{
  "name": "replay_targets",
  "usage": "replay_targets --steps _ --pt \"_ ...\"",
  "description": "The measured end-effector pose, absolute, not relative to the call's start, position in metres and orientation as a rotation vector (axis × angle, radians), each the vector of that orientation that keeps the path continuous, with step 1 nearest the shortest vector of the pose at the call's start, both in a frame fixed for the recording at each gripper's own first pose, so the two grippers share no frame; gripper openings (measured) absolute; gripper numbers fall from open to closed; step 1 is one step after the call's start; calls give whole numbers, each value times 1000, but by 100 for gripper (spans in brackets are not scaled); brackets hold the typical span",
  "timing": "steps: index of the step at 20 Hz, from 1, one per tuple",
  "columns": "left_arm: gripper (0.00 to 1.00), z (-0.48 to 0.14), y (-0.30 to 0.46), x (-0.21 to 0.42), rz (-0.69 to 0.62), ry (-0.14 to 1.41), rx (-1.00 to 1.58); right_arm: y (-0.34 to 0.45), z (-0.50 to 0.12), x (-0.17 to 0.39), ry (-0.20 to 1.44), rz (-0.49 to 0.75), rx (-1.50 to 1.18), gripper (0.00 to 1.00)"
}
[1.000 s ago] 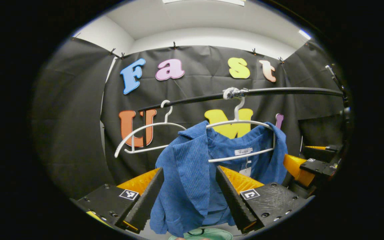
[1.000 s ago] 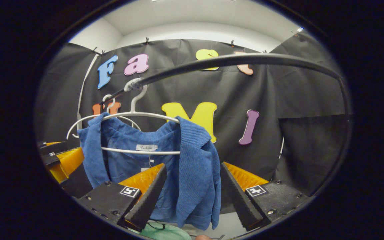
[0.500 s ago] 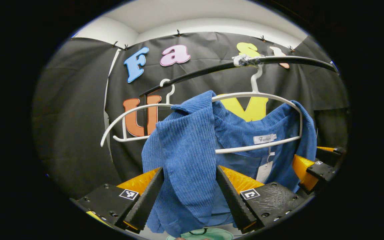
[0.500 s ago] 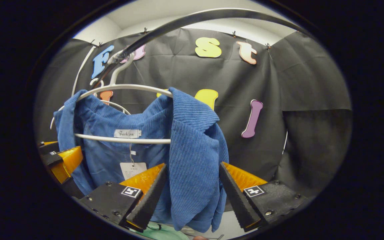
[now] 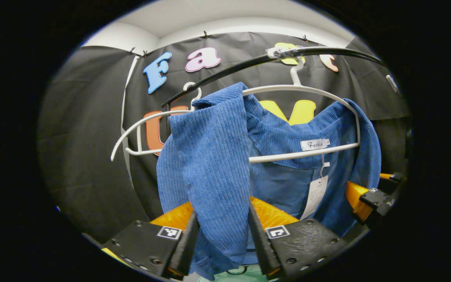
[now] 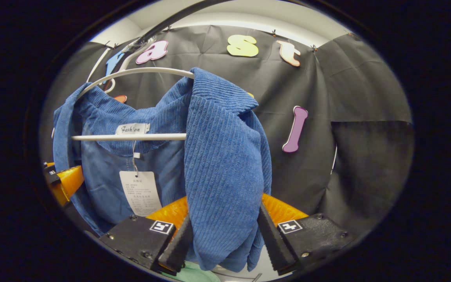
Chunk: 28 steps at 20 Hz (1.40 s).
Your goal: Grasp the clothes on the hanger with both hands and then place them into the laundry hamper below.
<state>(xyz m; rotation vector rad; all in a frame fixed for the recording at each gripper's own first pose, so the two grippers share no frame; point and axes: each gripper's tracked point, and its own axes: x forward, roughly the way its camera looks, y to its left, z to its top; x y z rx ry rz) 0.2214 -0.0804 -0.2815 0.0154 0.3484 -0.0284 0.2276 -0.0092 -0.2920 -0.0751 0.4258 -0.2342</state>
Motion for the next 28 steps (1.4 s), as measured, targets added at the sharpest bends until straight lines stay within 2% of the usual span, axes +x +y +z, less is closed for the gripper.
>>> replay_targets --steps 2,3,4,5,6,7,12,20,21,28 --pt "25 -284 -79 220 -25 362 -3 -13 -291 225 426 -244 -82 70" --pt "10 -285 -80 222 -37 365 -12 -17 -289 223 425 -257 -88 57" --pt "14 -285 -80 223 -49 363 -21 -22 -288 222 422 -273 -97 45" --pt "12 -286 -83 226 -70 370 -33 -26 -285 220 418 -287 -102 32" --pt "10 -289 -77 229 -51 366 -32 -27 -282 218 414 -283 -98 26" --pt "3 -281 -76 218 -67 371 -44 -28 -279 216 416 -278 -91 19" --pt "3 -264 -63 218 -51 351 -31 -43 -258 208 391 -305 -65 12" --pt "3 -204 -29 223 -4 245 4 -67 -195 206 262 -377 -162 12" --pt "8 -199 -26 223 -1 234 11 -67 -191 206 256 -379 -161 12" --pt "8 -163 -6 241 9 183 23 -75 -158 212 185 -402 -198 12"
